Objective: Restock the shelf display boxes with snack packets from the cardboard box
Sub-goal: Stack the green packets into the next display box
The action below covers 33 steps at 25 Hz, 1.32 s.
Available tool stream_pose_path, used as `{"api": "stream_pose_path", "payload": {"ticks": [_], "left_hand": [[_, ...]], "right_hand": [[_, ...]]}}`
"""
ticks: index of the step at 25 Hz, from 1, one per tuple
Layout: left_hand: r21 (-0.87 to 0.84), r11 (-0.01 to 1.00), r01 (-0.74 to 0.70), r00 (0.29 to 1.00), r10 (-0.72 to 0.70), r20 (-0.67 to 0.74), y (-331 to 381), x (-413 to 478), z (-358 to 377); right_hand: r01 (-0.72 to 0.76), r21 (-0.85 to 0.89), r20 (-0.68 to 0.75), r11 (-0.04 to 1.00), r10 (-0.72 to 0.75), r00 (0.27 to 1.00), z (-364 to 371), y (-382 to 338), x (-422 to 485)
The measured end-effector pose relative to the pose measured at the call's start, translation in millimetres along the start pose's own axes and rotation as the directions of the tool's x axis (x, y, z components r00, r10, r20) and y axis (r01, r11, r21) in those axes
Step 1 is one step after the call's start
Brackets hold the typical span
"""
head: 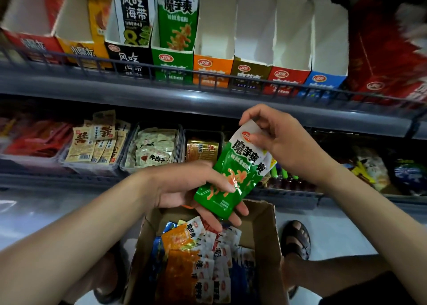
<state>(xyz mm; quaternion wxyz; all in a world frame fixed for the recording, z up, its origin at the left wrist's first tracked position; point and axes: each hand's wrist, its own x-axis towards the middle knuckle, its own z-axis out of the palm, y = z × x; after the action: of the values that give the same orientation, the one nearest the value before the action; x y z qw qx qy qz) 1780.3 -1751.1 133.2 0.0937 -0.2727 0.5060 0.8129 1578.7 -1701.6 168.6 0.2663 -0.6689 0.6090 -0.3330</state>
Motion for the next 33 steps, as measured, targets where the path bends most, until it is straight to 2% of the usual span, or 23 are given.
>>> {"api": "stream_pose_path", "payload": {"ticks": [4,6,9,12,16,19,25,29,33], "left_hand": [[-0.033,0.998,-0.056,0.975,0.047,-0.217,-1.6,8.0,2.9],[0.034,0.995,-0.094,0.948,0.100,-0.301,-2.7,9.4,3.5],[0.119,0.984,-0.129,0.909,0.165,-0.383,-4.4,10.3,7.3],[0.199,0.968,-0.151,0.861,0.228,-0.455,-4.9,13.2,14.8],[0.188,0.955,-0.229,0.841,0.292,-0.456,0.8,14.6,23.9],[0.170,0.956,-0.238,0.855,0.289,-0.430,4.7,14.9,27.3],[0.107,0.970,-0.219,0.890,0.244,-0.385,6.5,14.7,24.2],[0.235,0.956,-0.175,0.849,0.267,-0.456,6.2,22.0,28.2],[0.399,0.900,-0.175,0.819,0.358,-0.449,3.8,24.5,27.7]], "right_hand": [[-0.087,0.008,-0.151,0.996,0.088,0.985,1.6,10.3,1.4],[-0.153,0.124,-0.208,0.980,0.176,0.962,3.9,9.9,1.8],[-0.258,0.338,-0.158,0.905,0.324,0.933,13.1,3.0,-2.6],[-0.282,0.358,-0.157,0.890,0.355,0.922,28.6,-6.7,-9.4],[-0.213,0.454,-0.325,0.865,0.383,0.865,36.4,-20.8,-11.4],[-0.179,0.512,-0.362,0.840,0.400,0.842,35.8,-22.8,-9.9],[-0.162,0.498,-0.387,0.852,0.385,0.838,41.4,-22.1,-8.1],[-0.158,0.510,-0.385,0.846,0.389,0.837,43.9,-23.4,-9.8],[-0.150,0.498,-0.383,0.854,0.372,0.846,43.7,-25.0,-9.8]]}}
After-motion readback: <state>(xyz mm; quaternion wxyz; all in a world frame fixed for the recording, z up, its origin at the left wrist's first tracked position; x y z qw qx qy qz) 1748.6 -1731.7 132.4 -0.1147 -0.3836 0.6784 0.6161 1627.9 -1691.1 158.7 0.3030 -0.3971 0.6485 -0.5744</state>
